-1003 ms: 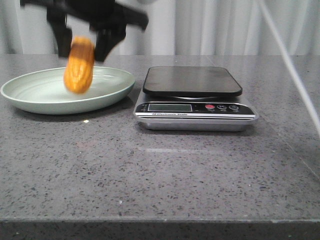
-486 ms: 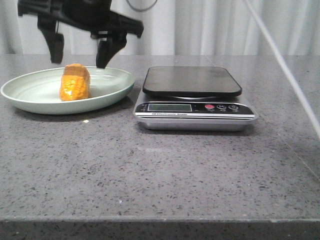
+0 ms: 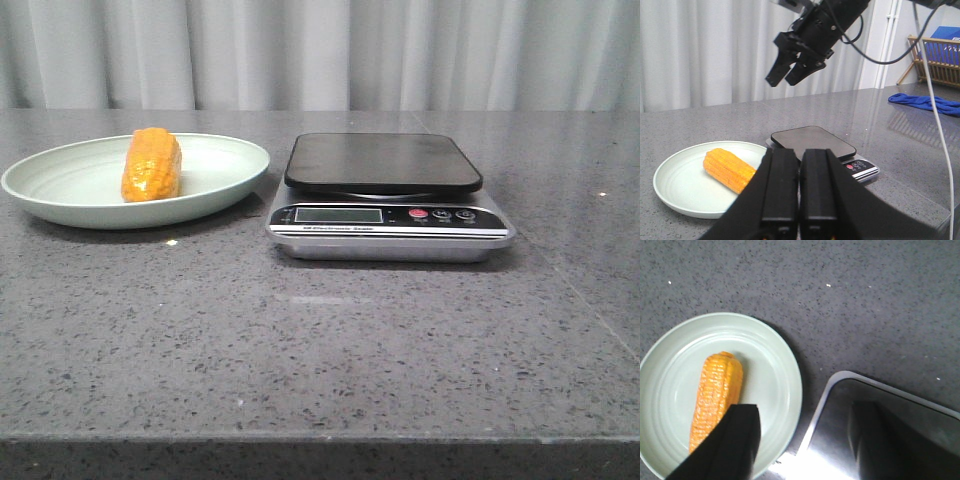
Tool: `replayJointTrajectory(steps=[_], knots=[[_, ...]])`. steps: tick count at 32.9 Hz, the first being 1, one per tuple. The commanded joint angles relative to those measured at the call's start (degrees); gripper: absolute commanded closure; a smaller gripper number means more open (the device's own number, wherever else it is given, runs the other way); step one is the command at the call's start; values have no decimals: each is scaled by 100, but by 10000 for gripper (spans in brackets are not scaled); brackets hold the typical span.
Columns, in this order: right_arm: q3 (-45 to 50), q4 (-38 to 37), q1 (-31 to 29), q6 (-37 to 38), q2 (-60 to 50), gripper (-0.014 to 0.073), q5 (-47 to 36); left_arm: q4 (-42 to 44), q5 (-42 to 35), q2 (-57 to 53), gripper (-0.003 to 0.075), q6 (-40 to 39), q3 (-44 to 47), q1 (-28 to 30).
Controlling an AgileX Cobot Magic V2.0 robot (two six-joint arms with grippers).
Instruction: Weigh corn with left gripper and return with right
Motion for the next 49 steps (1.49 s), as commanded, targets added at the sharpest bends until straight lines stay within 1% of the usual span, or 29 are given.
replayJointTrajectory(steps=[1,5,10,12,14,17,18,20,28,33,38,43,45,49], knots=[[239,-122,-183,-458,-736,118,-176,6,-445,89,586,0,-153,1],[990,-66,-422,-692,-1226,118,-452,6,-445,89,586,0,-153,1],[2211,283,-648,-1242,-2021,131,-1310,6,-445,89,586,0,-153,1],[2885,583,-705,-1449,-2449,193,-1777,6,-445,89,586,0,-153,1],[3555,749,-713,-1580,-2847,293,-2191,6,-445,89,586,0,-153,1],[4446,811,-713,-1581,-3550,446,-2726,6,-445,89,586,0,-153,1],[4695,831,-713,-1581,-3753,460,-2866,6,-445,89,586,0,-153,1],[5334,902,-713,-1581,-4295,441,-3233,6,-445,89,586,0,-153,1],[7806,928,-713,-1581,-6653,442,-4859,6,-445,89,586,0,-153,1],[9041,823,-713,-1585,-8082,442,-5485,6,-445,89,586,0,-153,1],[9934,510,-713,-1585,-9105,442,-5964,6,-445,89,586,0,-153,1],[10565,312,-713,-1585,-9988,444,-6977,6,-445,89,586,0,-153,1],[10727,312,-713,-1585,-10160,444,-7054,-4,-445,89,586,0,-153,1],[10927,312,-713,-1585,-10209,444,-6855,-4,-445,89,586,0,-153,1]])
